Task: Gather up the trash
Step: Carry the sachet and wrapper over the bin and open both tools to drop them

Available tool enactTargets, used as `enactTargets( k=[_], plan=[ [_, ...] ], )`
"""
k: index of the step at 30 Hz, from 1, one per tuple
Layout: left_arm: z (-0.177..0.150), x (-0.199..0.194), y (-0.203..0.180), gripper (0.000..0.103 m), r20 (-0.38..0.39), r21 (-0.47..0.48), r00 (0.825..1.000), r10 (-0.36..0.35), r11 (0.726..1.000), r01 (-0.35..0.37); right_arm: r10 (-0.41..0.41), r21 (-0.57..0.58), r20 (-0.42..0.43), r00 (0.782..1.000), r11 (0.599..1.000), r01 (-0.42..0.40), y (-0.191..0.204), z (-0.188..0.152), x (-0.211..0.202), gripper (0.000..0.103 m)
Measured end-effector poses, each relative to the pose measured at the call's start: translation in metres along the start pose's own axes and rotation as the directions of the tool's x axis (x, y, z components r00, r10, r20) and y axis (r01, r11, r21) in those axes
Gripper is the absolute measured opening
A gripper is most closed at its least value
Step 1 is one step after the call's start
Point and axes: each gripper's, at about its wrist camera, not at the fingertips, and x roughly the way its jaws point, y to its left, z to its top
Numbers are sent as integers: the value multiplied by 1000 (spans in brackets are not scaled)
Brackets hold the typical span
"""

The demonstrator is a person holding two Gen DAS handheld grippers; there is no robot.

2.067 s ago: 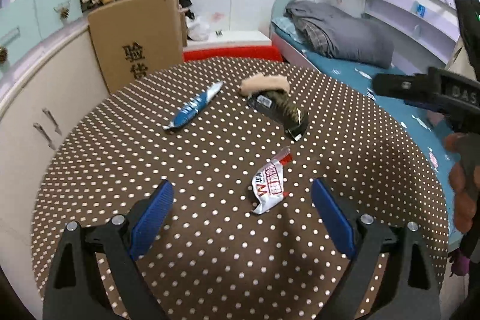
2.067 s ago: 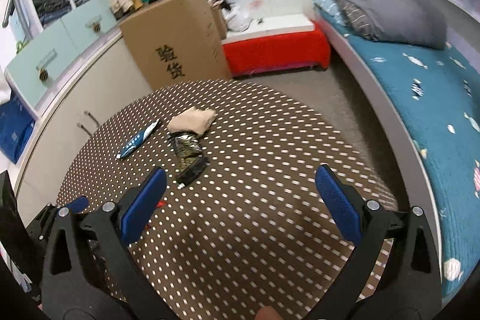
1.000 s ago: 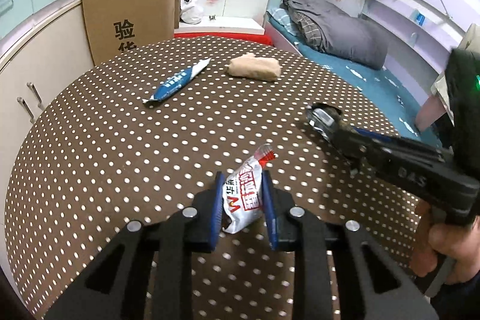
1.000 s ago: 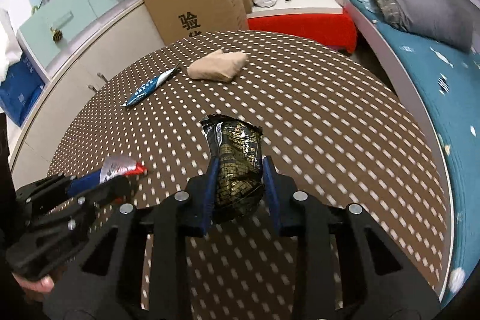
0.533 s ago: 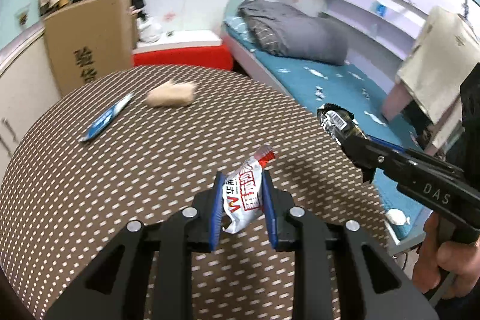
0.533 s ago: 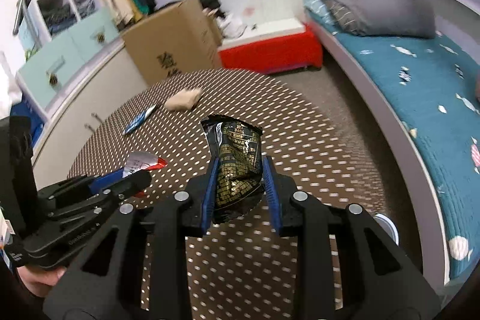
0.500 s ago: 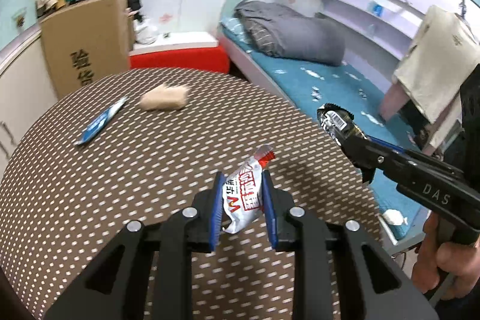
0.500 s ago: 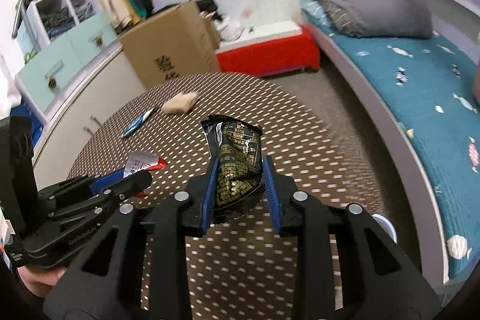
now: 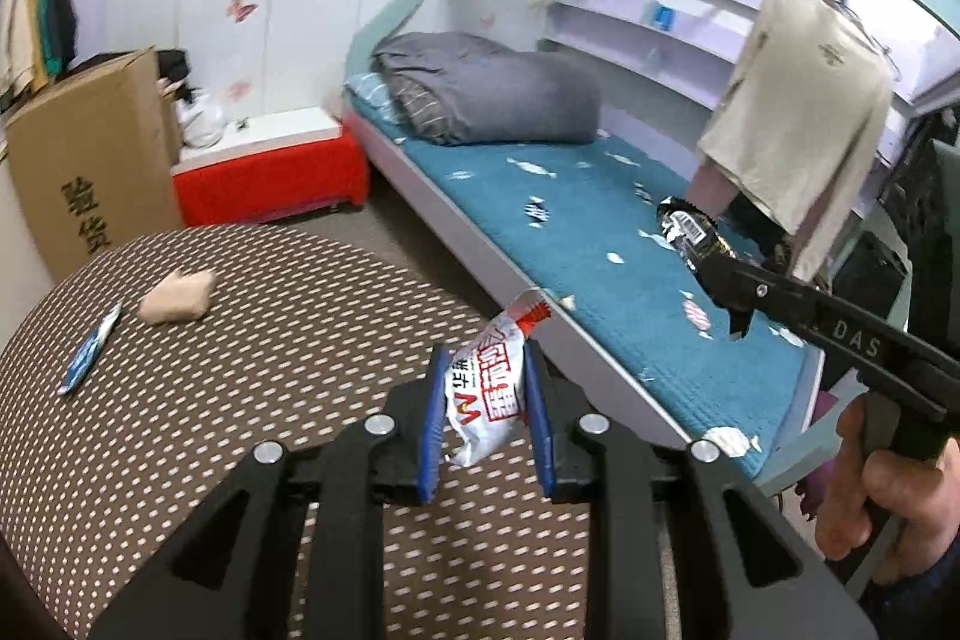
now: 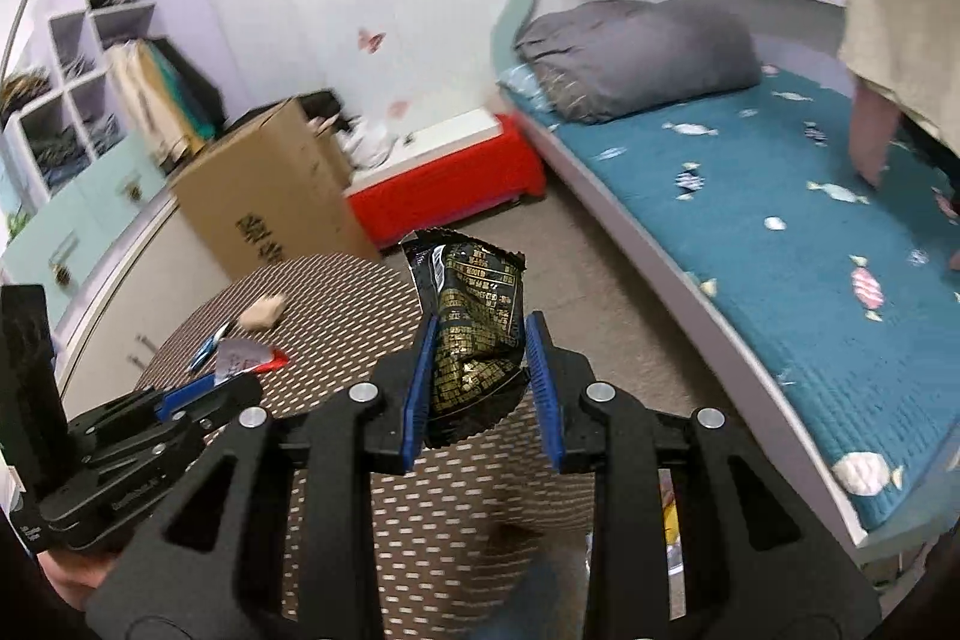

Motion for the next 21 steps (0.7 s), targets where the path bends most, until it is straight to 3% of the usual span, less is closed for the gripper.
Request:
enactTargets(
  k=[9,21],
  plan=[
    [7,37,-71,24,-51,70,994,-94,993,97,-123,110,8,992,986,122,-82,-6,-24,30],
    [-11,115,-145,24,-206,149,972,-114,978,146,-175,246,-121,977,948,200,-164,-48,8,30]
  ],
)
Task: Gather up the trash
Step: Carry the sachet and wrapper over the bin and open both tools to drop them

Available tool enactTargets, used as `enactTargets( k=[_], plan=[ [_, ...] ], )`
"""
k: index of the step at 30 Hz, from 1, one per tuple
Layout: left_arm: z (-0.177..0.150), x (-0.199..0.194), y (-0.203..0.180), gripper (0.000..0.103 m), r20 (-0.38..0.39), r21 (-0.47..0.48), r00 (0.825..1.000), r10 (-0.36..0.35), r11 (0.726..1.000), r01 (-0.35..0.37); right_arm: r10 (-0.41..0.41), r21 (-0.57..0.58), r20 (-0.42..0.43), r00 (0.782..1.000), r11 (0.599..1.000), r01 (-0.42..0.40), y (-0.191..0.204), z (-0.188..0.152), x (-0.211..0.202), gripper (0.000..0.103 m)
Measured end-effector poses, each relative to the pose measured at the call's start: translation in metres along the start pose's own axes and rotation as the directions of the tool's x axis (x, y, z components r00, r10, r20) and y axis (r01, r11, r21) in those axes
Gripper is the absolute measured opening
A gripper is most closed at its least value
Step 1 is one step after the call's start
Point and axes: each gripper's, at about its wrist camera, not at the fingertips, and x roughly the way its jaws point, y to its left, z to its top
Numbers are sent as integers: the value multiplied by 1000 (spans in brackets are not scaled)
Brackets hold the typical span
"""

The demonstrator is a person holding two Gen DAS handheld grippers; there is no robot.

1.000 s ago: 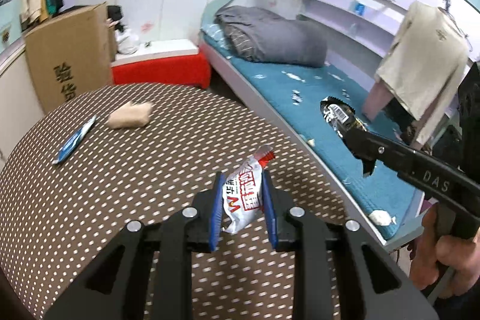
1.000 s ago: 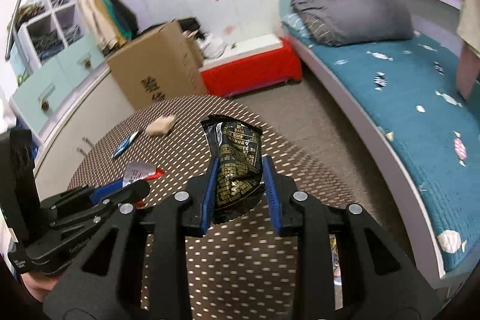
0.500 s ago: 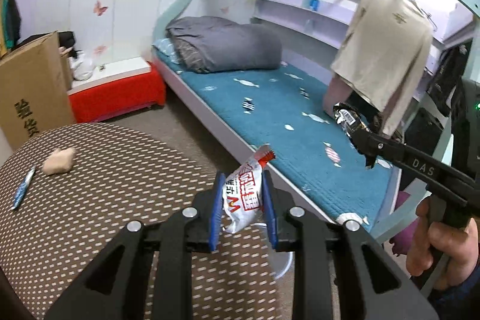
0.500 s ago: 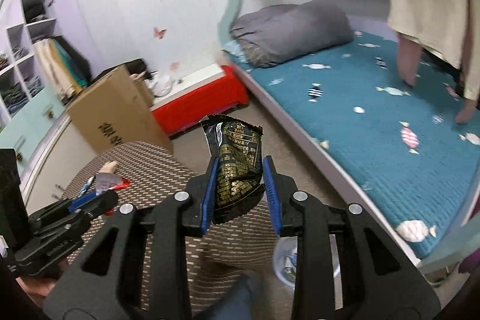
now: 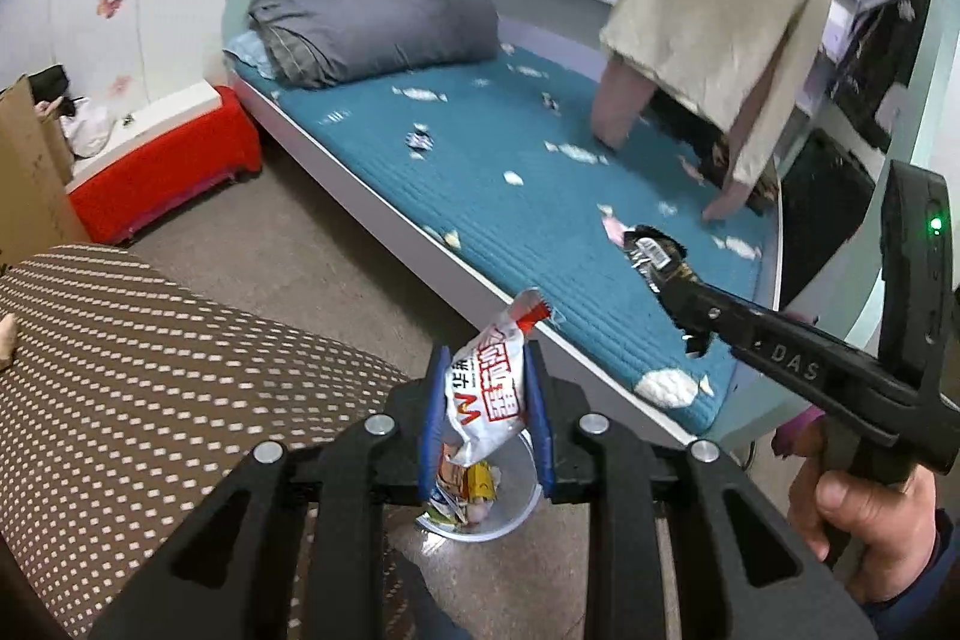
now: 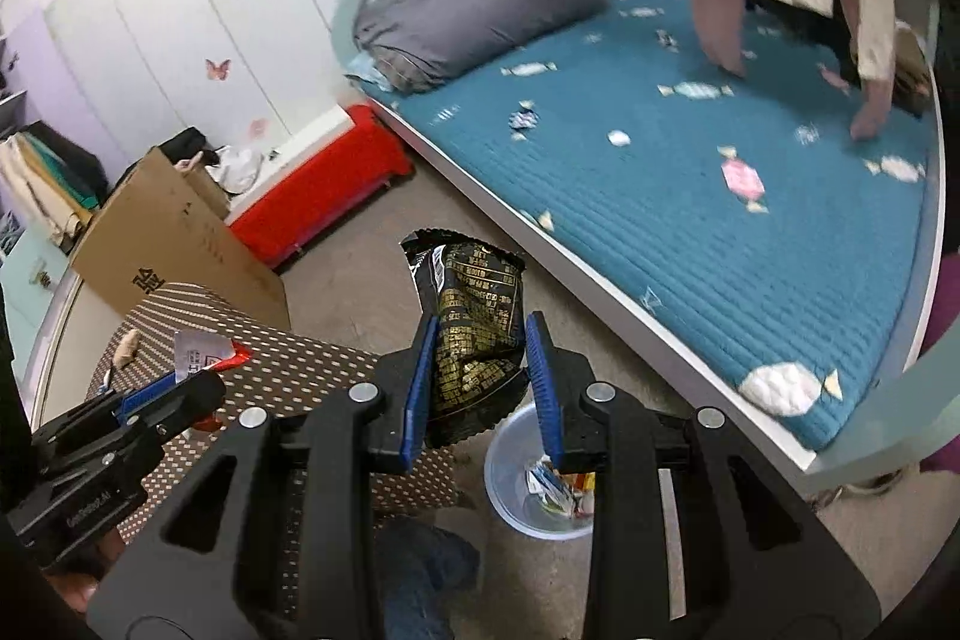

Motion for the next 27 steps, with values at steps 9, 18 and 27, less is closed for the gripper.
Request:
enactTargets(
  k=[9,18,27],
  plan=[
    [-13,82,-27,24,-183,67,983,11,998,1,-12,78,-118,993,997,21,-32,-15,52,30],
    [-25,128,-29,26,-296,75,955,14,997,9,-4,137,-198,980,990,32,-50,-32,90,31],
    [-22,125,-26,88,-284,134,951,122,987,-86,-19,242,-301,954,965,95,-72,-60,124,96]
  ],
)
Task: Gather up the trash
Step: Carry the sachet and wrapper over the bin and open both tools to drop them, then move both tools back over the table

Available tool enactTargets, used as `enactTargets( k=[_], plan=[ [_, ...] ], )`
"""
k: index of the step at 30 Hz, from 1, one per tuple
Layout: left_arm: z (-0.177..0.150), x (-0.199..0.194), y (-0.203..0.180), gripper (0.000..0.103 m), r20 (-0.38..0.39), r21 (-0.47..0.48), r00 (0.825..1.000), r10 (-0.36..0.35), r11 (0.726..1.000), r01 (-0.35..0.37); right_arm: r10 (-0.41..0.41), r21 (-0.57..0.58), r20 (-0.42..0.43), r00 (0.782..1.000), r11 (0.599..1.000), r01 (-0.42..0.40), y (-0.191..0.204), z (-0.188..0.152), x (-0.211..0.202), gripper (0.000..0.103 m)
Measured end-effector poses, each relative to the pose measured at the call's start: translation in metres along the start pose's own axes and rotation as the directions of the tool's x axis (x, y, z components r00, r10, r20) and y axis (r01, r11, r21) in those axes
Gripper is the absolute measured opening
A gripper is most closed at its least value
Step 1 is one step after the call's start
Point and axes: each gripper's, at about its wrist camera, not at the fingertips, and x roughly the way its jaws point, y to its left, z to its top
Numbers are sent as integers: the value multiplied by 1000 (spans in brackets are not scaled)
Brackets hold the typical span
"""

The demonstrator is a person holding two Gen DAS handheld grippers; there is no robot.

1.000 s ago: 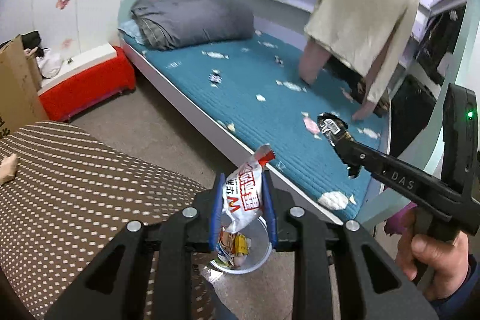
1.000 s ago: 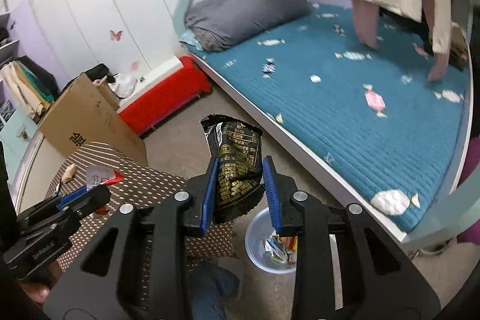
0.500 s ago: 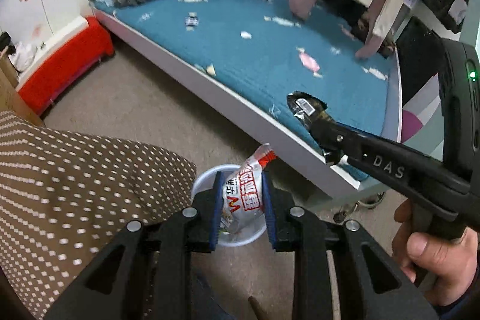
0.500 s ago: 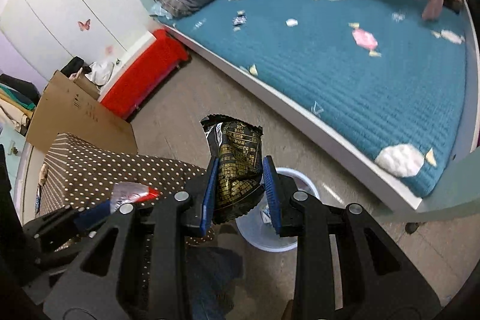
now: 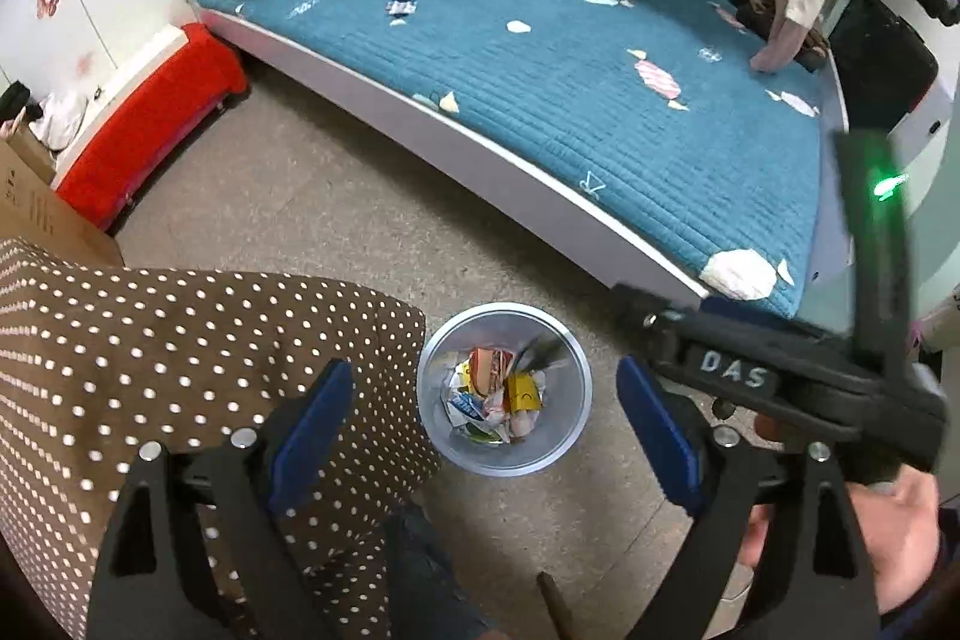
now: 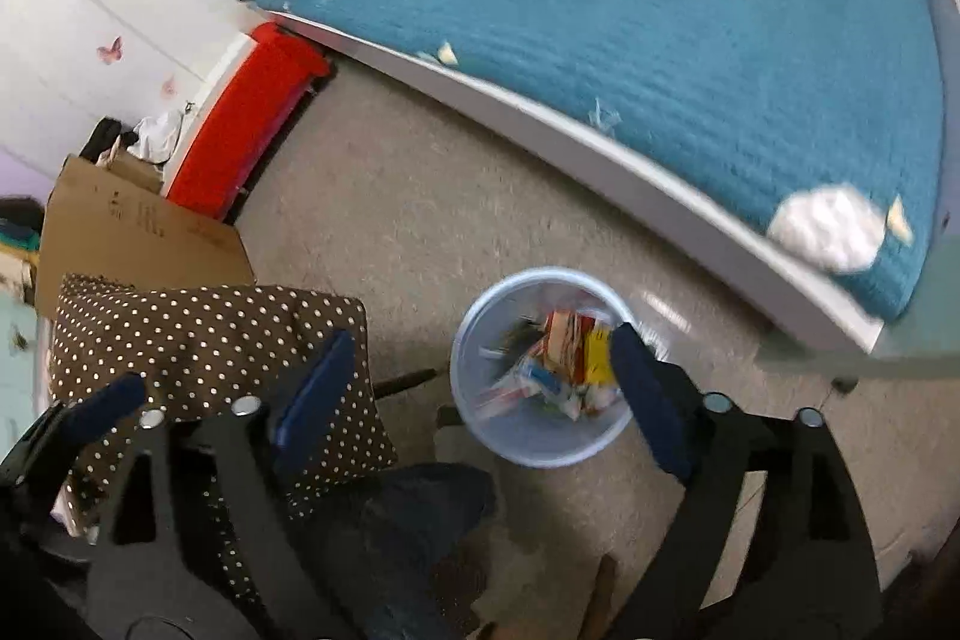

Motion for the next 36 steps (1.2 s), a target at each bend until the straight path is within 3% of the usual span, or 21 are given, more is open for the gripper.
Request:
enactTargets(
  k=[6,20,31,36],
  plan=[
    [-2,-33,10,90,80,-28,997,8,1000,-6,-62,-18,12,998,998,63,5,-9,-12,97],
    [-19,-112,38,91,245,-85,969,21,996,0,-32,-132,178,983,990,56,66,-8,-90,97],
    [-35,-188,75,93,397,-152,915,75,988,-15,57,-278,318,946,960,36,148,-13,-165,97],
    [-50,-224,97,93,478,-199,871,118,980,-24,127,-358,357,925,934,10,188,-21,-193,97]
  ],
)
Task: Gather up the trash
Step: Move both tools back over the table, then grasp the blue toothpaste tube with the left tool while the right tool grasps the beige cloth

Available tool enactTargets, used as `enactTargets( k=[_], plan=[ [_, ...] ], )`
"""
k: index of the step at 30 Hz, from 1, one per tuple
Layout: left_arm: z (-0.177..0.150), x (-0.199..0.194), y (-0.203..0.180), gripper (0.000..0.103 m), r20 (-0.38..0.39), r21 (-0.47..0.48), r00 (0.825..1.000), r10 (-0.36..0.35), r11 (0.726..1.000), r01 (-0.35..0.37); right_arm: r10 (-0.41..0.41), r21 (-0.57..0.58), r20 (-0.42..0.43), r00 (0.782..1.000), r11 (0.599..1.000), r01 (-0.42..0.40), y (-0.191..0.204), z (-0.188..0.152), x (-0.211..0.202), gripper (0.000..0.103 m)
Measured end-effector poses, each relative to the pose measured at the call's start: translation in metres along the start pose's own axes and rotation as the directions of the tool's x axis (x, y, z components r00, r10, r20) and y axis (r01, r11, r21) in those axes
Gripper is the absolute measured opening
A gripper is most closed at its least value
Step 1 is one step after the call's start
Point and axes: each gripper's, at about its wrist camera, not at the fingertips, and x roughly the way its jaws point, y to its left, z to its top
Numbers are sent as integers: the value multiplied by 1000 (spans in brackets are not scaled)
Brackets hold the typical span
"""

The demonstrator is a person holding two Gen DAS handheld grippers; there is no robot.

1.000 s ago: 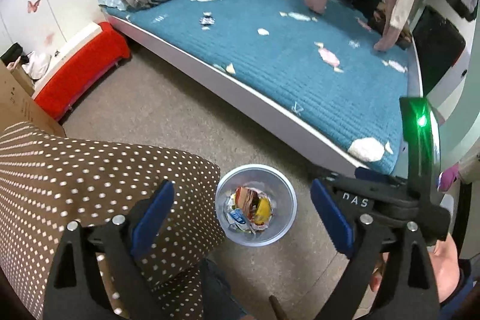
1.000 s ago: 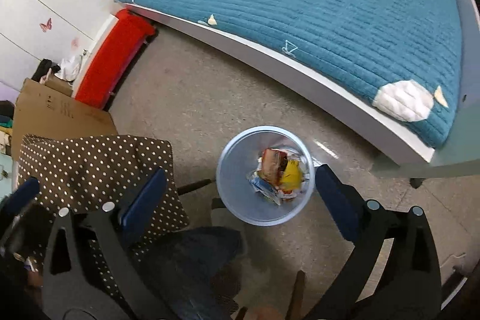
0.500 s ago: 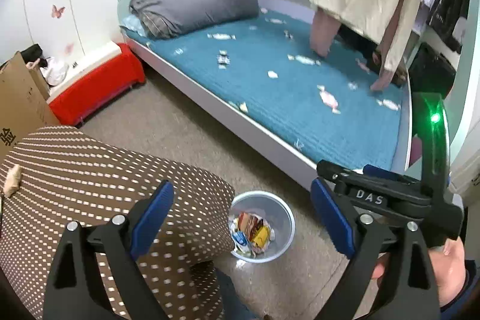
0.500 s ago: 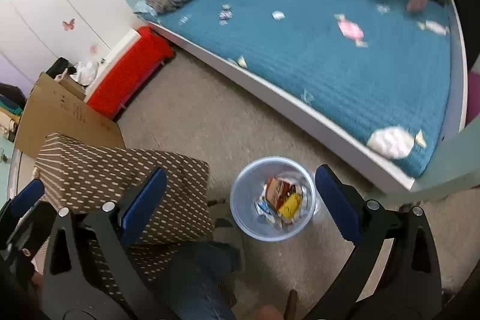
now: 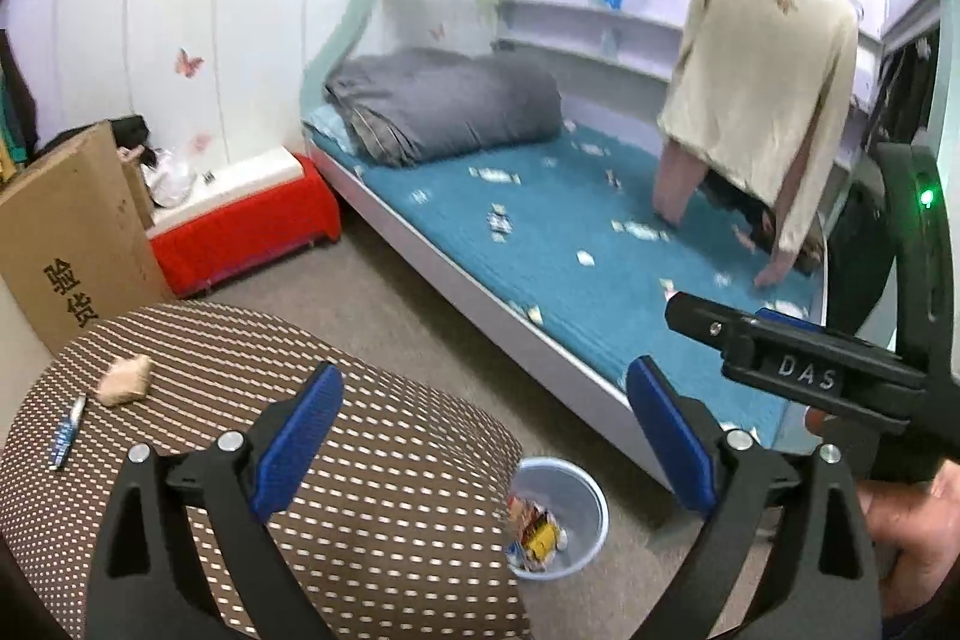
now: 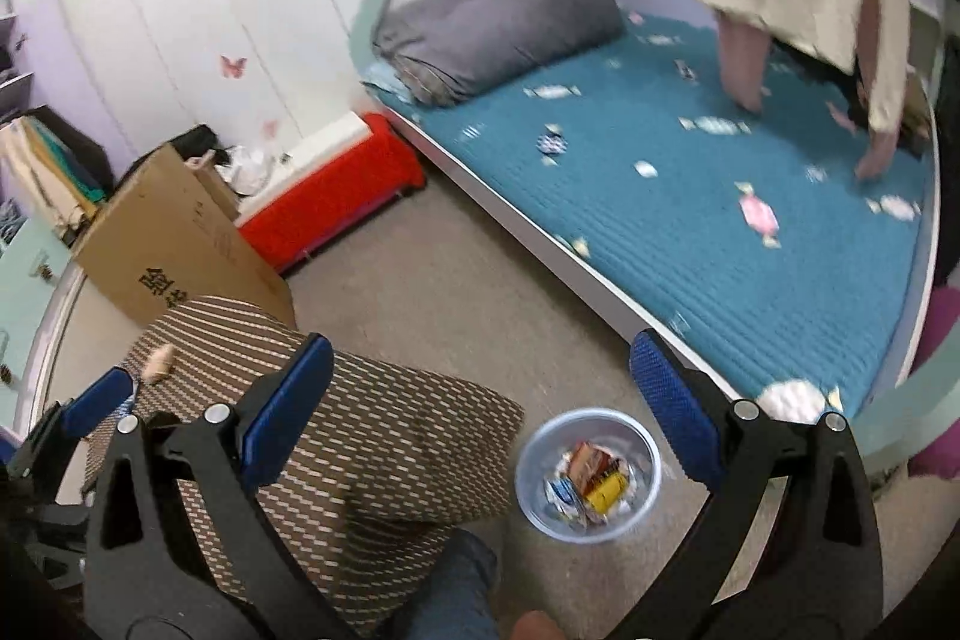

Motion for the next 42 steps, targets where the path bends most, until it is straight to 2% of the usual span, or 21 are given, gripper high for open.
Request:
enactTargets(
  k=[5,7,9,12,16,20,24,25,26,28,30,35,39,42],
  plan=[
    [-3,-34,34,94,106,-57,993,52,997,-46,64,-89,27,998,994,-61,49,9,-11,97],
    [-9,-44,52,94,138,-65,983,124,991,-116,98,-132,27,995,987,-94,71,10,-10,97],
    [-13,-47,70,94,139,-71,969,202,978,-194,138,-168,17,990,977,-133,91,9,-6,97],
    [-23,-50,103,94,98,-102,962,256,964,-246,197,-204,-1,980,960,-193,120,5,3,97],
    [-35,-59,146,94,77,-137,940,333,937,-321,251,-273,-59,966,927,-257,166,-2,24,97],
    [-53,-61,203,94,3,-187,910,414,895,-406,290,-362,-128,948,877,-317,219,-15,50,97],
    [-65,-59,263,94,-70,-260,893,445,856,-447,295,-429,-190,936,833,-350,260,-29,79,97],
    [-69,-58,278,94,-81,-268,886,457,846,-461,298,-442,-210,931,821,-362,271,-34,88,97],
    [-73,-53,293,94,-99,-266,871,480,831,-489,301,-456,-228,926,808,-374,281,-37,97,97],
    [-80,-47,309,94,-129,-253,859,496,821,-512,287,-485,-258,922,787,-381,297,-43,114,97],
    [-85,-37,330,94,-147,-258,861,487,821,-509,279,-500,-280,919,774,-387,307,-49,128,97],
    [-93,-7,367,94,-199,-264,886,419,848,-460,262,-533,-337,904,739,-413,328,-65,165,97],
    [-96,13,373,94,-230,-232,889,395,865,-444,232,-564,-364,902,716,-411,342,-74,189,97],
    [-96,24,376,84,-251,-215,891,378,876,-432,219,-579,-378,900,702,-414,348,-77,205,97]
  ],
)
